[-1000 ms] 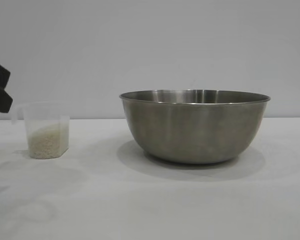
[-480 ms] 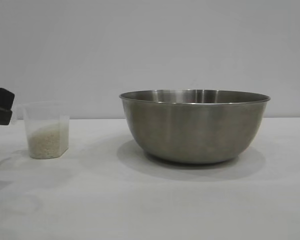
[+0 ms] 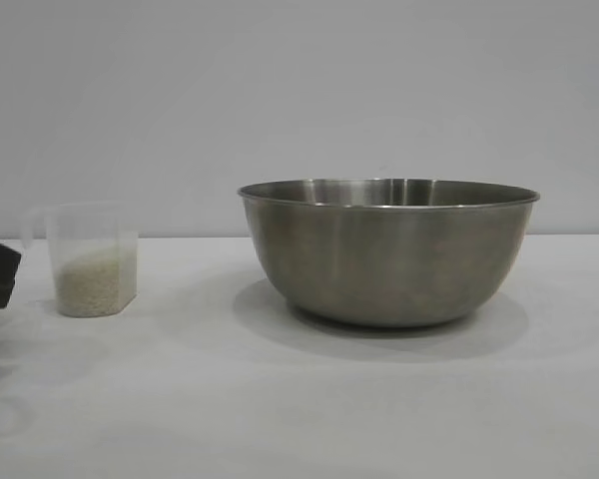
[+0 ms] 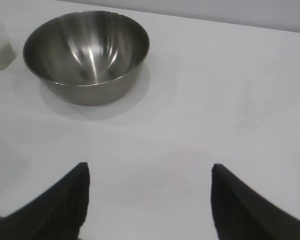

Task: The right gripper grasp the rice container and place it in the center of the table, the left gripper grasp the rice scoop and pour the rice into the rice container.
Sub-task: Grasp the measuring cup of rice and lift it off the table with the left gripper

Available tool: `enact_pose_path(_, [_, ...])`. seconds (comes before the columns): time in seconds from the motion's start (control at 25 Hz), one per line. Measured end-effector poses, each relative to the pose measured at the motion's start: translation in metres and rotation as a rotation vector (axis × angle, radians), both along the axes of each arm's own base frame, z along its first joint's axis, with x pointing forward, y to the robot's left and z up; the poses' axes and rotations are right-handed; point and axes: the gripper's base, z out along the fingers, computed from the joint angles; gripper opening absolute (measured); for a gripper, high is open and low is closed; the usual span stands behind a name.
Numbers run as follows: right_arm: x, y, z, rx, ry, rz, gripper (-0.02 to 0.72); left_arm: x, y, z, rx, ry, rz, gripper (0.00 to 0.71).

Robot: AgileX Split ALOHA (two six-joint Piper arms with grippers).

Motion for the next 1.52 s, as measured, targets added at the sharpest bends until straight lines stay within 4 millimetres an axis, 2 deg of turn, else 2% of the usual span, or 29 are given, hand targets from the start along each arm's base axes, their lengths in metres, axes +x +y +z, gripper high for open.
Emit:
enact_pose_path(0.44, [0.0, 0.0, 0.0, 0.0, 0.0, 0.0, 0.476, 0.013, -0.004, 0.004, -0.013, -0.045, -0.004, 0.233])
enact_pose_path(0.76, [0.0, 0.0, 0.0, 0.0, 0.0, 0.0, 0.476, 0.03, -0.008, 0.009, -0.027, -0.103, 0.009, 0.233])
enact_pose_path(1.0, [0.0, 0.0, 0.0, 0.0, 0.0, 0.0, 0.476, 0.039, -0.01, 0.003, -0.023, -0.104, 0.014, 0.233])
enact_pose_path(1.24, [0.0, 0.0, 0.0, 0.0, 0.0, 0.0, 0.476, 0.044, -0.012, 0.006, -0.008, -0.126, 0.007, 0.233])
enact_pose_path(1.32, [0.0, 0.0, 0.0, 0.0, 0.0, 0.0, 0.476, 0.044, -0.012, 0.006, -0.007, -0.129, 0.0, 0.088])
enact_pose_path(1.44, [0.0, 0.0, 0.0, 0.0, 0.0, 0.0, 0.476, 0.044, -0.015, 0.006, -0.005, -0.13, -0.036, 0.0])
enact_pose_path(1.52, [0.0, 0.0, 0.0, 0.0, 0.0, 0.0, 0.476, 0.044, -0.017, 0.006, 0.005, -0.132, -0.057, 0.0])
